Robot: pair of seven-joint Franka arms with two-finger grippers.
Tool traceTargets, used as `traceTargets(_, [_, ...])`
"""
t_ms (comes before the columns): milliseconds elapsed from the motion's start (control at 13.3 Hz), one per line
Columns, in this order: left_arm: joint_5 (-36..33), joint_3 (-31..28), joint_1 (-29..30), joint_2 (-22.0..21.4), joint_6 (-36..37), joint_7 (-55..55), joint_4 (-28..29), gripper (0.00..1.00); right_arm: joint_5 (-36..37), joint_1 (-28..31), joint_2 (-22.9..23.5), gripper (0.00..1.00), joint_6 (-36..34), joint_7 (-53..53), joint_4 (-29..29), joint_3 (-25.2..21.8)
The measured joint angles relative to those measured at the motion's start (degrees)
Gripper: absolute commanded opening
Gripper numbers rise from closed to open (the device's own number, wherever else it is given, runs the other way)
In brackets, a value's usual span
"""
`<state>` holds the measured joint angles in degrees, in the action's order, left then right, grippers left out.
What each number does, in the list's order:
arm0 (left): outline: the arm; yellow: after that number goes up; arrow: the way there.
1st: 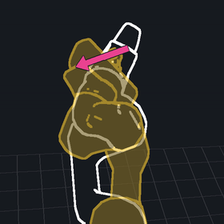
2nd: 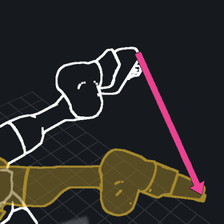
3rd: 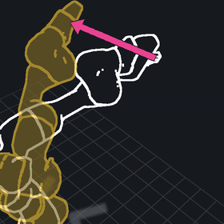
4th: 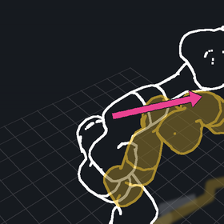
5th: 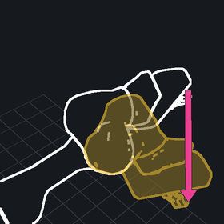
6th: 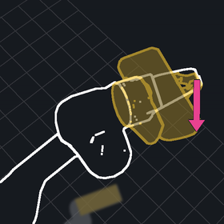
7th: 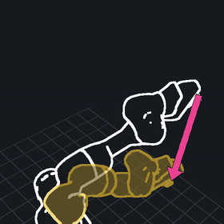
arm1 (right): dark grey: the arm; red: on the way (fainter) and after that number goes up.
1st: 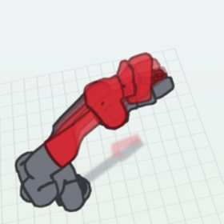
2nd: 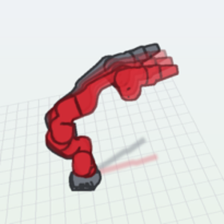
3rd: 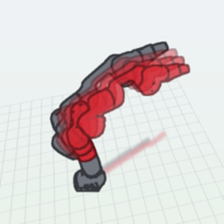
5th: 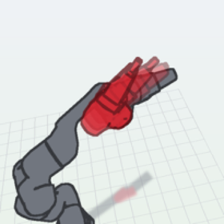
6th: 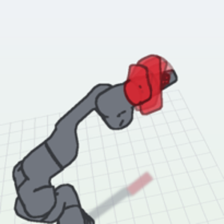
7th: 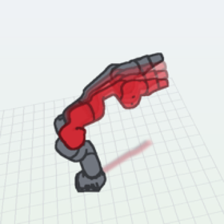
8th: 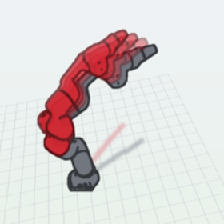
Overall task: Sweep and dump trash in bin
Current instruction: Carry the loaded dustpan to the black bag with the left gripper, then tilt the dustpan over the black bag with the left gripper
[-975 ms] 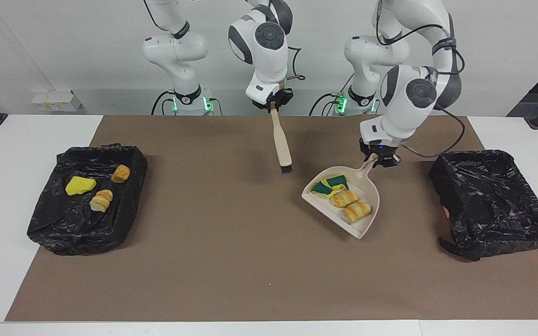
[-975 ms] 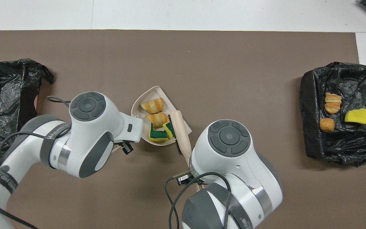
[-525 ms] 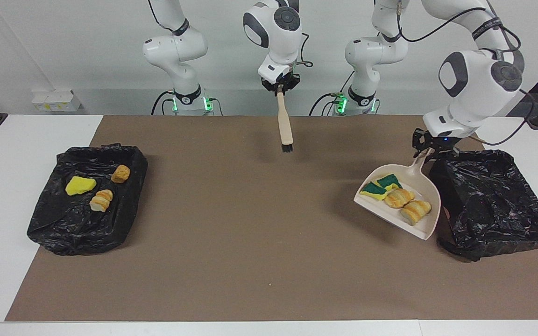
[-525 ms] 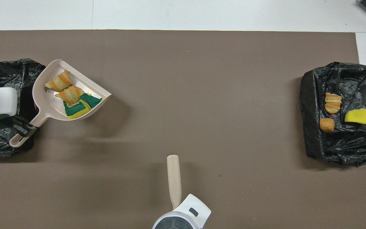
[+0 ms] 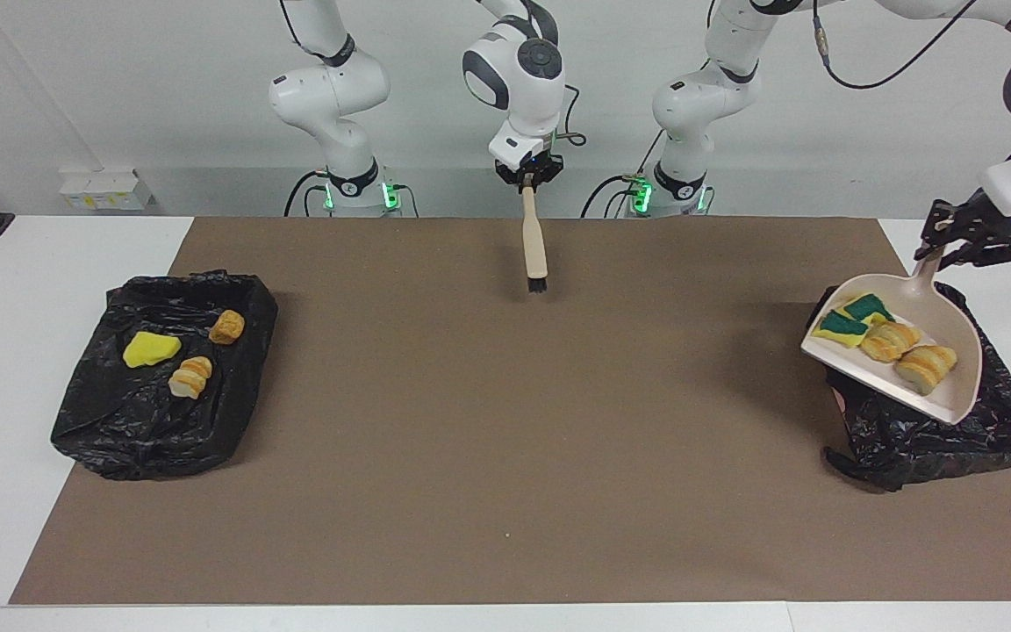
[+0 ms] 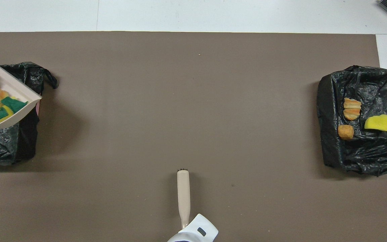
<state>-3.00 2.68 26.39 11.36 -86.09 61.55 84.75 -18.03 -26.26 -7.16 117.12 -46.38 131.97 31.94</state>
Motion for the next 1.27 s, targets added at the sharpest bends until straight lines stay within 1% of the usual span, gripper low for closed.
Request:
traceTargets(150, [-6.06,-0.03,3.13,2.76,-0.08,6.63,-3.96,0.0,0.0,-1.69,2.31,0.0,2.75,-2.0,0.72,0.02])
traceTargets(375, [-17.72,0.88,3.59,4.04,-1.09,14.8,-5.79,0.0,0.0,-1.88,3.42,0.0,3.55,-2.29,1.62,-0.2])
traceTargets(525, [-25.9,2.04,1.9,4.63,-1.12,17.56,-5.58,0.0,0.0,-1.87,3.43,0.0,5.01,-2.29,2.59,-0.31])
traceTargets(675, [-32.19,2.4,-1.08,6.1,-1.06,18.08,-5.13,0.0,0.0,-1.87,3.43,0.0,5.65,-2.29,3.07,-0.31])
traceTargets(825, [-39.88,2.46,-4.63,8.03,-1.0,18.18,-4.94,0.0,0.0,-1.87,3.43,0.11,5.65,-2.29,3.15,-0.31])
traceTargets(900, [-42.97,2.48,-6.03,8.69,-0.99,18.18,-4.94,0.0,0.0,-1.87,3.44,0.12,5.65,-2.29,3.16,-0.31])
traceTargets(1050, [-47.12,2.48,-7.4,9.48,-1.0,18.2,-4.96,0.0,0.0,-1.82,3.49,0.19,5.65,-2.29,3.16,-0.32])
traceTargets(1125, [-48.32,2.51,-7.69,9.64,-1.1,18.34,-4.97,0.0,0.0,-1.79,3.54,0.24,5.67,-2.29,3.15,-0.35])
traceTargets(1200, [-50.28,2.48,-8.71,9.73,-1.24,18.37,-4.98,0.0,0.0,-1.76,3.59,0.25,5.69,-2.29,3.14,-0.39])
traceTargets(1275, [-53.06,2.47,-10.5,9.77,-1.27,18.11,-4.99,0.0,0.0,-1.74,3.66,0.33,5.7,-2.29,3.13,-0.44])
